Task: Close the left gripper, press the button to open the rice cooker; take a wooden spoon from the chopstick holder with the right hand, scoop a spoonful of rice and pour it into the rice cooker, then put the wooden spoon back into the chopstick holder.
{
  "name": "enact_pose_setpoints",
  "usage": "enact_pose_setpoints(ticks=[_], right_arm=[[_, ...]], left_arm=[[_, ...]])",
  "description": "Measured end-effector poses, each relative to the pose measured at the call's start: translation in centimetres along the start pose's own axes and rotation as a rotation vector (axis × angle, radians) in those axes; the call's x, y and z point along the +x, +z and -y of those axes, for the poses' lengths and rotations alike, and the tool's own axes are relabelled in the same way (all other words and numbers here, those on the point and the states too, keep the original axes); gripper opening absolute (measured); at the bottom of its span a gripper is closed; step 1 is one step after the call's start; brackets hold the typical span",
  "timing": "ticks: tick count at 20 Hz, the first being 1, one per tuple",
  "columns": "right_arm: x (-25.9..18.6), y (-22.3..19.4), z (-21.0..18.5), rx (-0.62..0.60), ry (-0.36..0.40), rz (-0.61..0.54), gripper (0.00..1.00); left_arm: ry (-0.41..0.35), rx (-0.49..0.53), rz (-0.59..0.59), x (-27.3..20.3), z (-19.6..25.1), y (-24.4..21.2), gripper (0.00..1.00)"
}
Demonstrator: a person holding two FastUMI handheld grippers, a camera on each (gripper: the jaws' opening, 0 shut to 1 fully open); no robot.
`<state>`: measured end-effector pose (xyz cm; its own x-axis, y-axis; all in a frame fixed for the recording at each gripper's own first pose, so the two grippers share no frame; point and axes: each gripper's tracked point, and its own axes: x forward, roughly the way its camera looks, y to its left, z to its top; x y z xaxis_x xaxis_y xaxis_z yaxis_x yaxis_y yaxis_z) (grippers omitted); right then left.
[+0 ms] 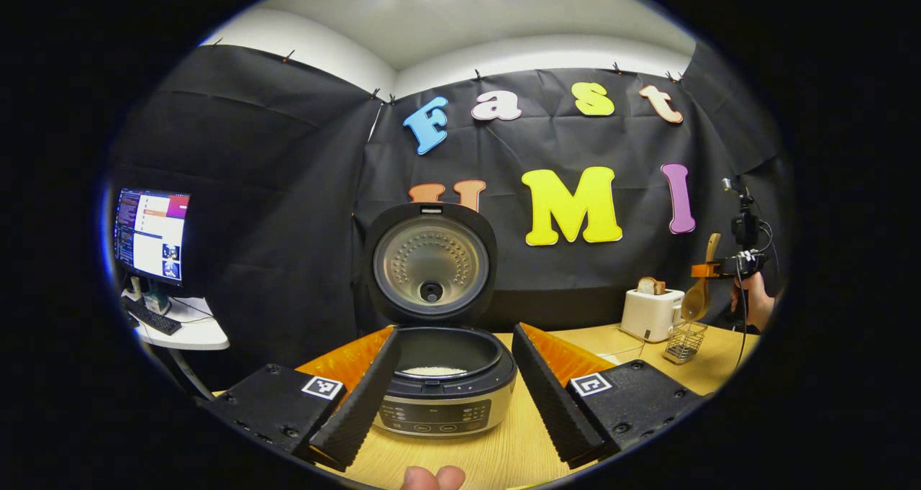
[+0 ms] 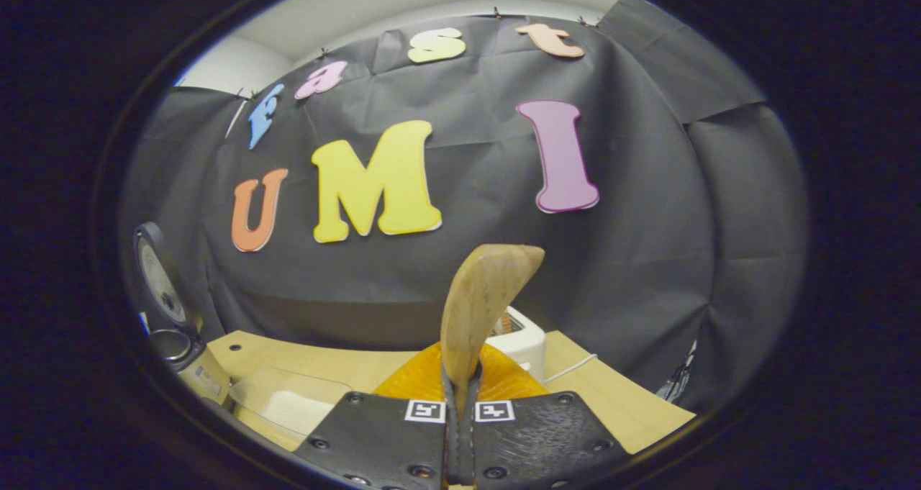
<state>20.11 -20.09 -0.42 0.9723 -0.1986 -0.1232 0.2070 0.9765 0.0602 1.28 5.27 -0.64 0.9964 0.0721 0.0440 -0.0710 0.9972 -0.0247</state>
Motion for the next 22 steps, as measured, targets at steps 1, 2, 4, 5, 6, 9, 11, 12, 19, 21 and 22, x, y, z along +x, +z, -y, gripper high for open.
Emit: enact_pose_setpoints(ticks=[1, 2, 4, 5, 6, 9, 11, 12, 19, 21, 22], right_arm=[[0.1, 0.2, -1.7, -0.004, 0.026, -0.001, 0.00], [0.2, 0.4, -3.7, -0.009, 0.048, -0.001, 0.00], [0.6, 0.5, -7.8, -0.025, 0.093, -0.003, 0.02], [0.9, 0.2, -9.7, -0.036, 0.117, -0.007, 0.02], [1.3, -0.2, -11.7, -0.051, 0.138, -0.012, 0.00], [3.0, -3.5, -16.9, -0.106, 0.186, -0.080, 0.00], [4.1, -6.4, -18.9, -0.159, 0.193, -0.132, 0.00], [4.6, -7.7, -19.4, -0.206, 0.179, -0.148, 0.00], [5.4, -13.1, -19.6, -0.475, 0.100, -0.185, 0.00], [5.3, -13.7, -19.5, -0.528, 0.076, -0.169, 0.00], [5.2, -14.3, -19.5, -0.530, 0.075, -0.178, 0.00]], left_arm=[[0.004, 0.002, -0.006, 0.1, -0.3, -0.2, 0.99], [0.009, -0.002, -0.016, 0.0, -0.7, -0.4, 0.99], [-0.004, -0.013, -0.023, -0.1, -1.0, -0.4, 0.98], [-0.005, -0.012, -0.021, -0.2, -1.4, -0.3, 0.98], [-0.002, -0.006, -0.018, -0.3, -1.9, -0.2, 0.99], [0.019, 0.008, -0.013, -0.7, -3.3, 0.2, 0.98], [0.031, 0.009, -0.005, -1.1, -4.2, 0.7, 0.98], [0.030, 0.007, 0.000, -1.2, -4.3, 0.9, 0.98], [0.032, -0.001, 0.020, -1.8, -5.4, 1.8, 0.99], [0.033, -0.008, 0.018, -1.8, -5.5, 1.7, 0.99], [0.033, -0.009, 0.016, -1.9, -5.7, 1.6, 0.99]])
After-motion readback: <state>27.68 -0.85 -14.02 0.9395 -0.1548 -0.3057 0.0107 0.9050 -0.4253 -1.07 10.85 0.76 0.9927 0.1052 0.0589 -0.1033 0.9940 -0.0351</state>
